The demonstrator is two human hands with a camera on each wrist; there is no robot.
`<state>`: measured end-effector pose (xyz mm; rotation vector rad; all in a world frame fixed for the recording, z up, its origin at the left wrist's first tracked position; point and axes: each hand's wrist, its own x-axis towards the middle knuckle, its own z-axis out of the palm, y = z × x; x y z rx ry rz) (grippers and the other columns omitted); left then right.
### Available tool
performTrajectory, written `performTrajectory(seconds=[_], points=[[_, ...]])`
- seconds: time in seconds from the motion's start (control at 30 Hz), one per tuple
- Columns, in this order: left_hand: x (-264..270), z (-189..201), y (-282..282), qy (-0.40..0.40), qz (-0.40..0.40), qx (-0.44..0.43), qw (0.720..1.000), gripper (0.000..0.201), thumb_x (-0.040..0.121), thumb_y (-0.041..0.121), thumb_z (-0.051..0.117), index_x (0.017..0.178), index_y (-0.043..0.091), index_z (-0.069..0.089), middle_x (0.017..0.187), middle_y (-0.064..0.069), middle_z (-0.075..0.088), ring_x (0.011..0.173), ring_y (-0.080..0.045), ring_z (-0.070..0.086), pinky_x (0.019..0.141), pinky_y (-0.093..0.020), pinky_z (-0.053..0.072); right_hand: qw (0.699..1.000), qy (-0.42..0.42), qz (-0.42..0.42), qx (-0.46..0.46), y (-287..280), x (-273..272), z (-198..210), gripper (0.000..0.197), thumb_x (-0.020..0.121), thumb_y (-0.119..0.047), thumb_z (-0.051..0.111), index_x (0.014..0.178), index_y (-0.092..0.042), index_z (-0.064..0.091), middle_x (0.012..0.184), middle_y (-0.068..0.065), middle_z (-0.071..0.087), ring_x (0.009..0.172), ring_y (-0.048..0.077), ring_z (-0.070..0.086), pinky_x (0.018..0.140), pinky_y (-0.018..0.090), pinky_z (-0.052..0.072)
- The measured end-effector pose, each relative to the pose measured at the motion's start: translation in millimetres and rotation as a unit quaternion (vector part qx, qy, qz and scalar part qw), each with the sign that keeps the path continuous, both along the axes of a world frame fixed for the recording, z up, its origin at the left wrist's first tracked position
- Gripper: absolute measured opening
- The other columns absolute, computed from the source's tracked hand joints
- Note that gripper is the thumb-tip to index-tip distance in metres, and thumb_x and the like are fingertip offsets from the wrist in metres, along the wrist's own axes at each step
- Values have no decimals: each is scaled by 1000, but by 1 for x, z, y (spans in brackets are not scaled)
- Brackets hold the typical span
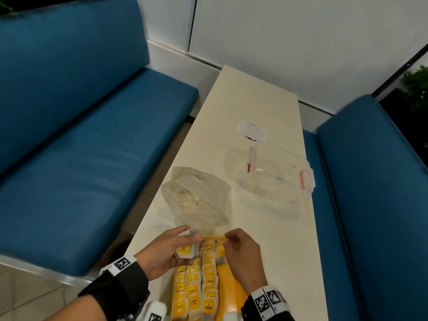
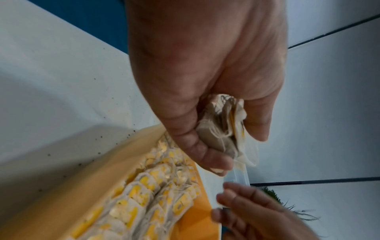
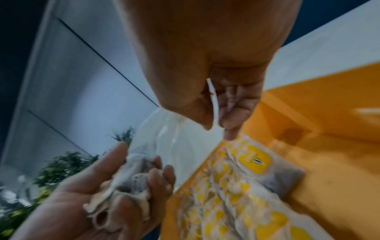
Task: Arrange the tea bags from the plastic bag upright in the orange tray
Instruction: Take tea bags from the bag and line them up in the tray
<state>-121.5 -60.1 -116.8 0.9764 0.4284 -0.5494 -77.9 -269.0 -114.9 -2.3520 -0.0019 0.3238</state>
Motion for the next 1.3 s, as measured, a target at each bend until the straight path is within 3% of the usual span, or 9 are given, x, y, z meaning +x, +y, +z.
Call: performTrajectory(seconds=[0.13, 0.23, 0.4, 0.57, 0.7, 0.87, 1.03, 1.2, 1.3], points=[[6, 8, -9, 28, 17, -46, 998, 36, 92, 47, 63, 96, 12, 69, 97, -17, 68, 82, -25, 68, 65, -32, 57, 985, -71, 137, 84, 16, -13, 32, 21, 86, -11, 71, 87, -31, 70, 86, -12, 67, 82, 6, 63, 72, 10, 47], [10, 10, -16, 59, 27, -60, 996, 47, 96, 55, 55, 104, 10, 68, 96, -18, 67, 75, -26, 67, 63, -34, 56, 972, -86, 194, 104, 22, -18, 36, 18, 88, -17, 70, 102, -28, 72, 94, -14, 60, 83, 7, 62, 75, 12, 46], [11, 11, -24, 72, 7, -46, 996, 56, 103, 55, 42, 111, 4, 63, 94, -20, 67, 68, -27, 62, 59, -35, 54, 965, -55, 254, 34, 22, -21, 34, 38, 90, -22, 67, 126, -36, 61, 106, -25, 45, 95, 1, 54, 84, 20, 49], [10, 13, -24, 80, 0, -32, 996, 51, 105, 50, 41, 108, 5, 65, 88, -17, 70, 68, -24, 64, 63, -35, 52, 959, -61, 275, 20, 18, -21, 35, 40, 91, -19, 66, 128, -35, 60, 101, -29, 42, 91, -8, 50, 83, 13, 45], [7, 12, -24, 73, -3, -39, 997, 45, 99, 39, 55, 121, 2, 68, 95, -16, 71, 72, -22, 66, 66, -35, 54, 961, -69, 263, 51, 17, -20, 39, 32, 89, -13, 69, 113, -33, 66, 99, -24, 45, 89, -7, 53, 81, 6, 42], [4, 6, -24, 56, 5, -48, 997, 52, 93, 35, 65, 129, -2, 63, 110, -21, 69, 84, -24, 66, 68, -33, 56, 965, -90, 237, 63, 12, -18, 38, 16, 86, -13, 69, 96, -24, 66, 96, -18, 51, 84, 6, 59, 75, 13, 45], [2, 7, -21, 22, -10, -69, 997, 58, 93, 48, 63, 127, 0, 66, 110, -21, 69, 94, -29, 66, 70, -33, 54, 978, -69, 166, 110, 5, -14, 35, 20, 85, -9, 72, 94, -27, 69, 86, -15, 65, 82, 7, 62, 68, 12, 45], [-2, 7, -16, -45, -42, -58, 996, 59, 80, 38, 81, 128, 8, 64, 114, -21, 70, 97, -30, 69, 72, -32, 56, 981, -10, 111, 157, 0, -8, 36, 27, 84, -8, 72, 90, -34, 70, 82, -4, 69, 77, 17, 67, 74, 38, 58], [-2, 4, -15, -63, -40, -31, 997, 58, 71, 24, 89, 123, 11, 67, 111, -20, 70, 92, -31, 69, 71, -34, 57, 981, 3, 97, 168, -5, -4, 38, 20, 83, -9, 74, 82, -28, 69, 79, 0, 70, 76, 23, 68, 72, 38, 58]])
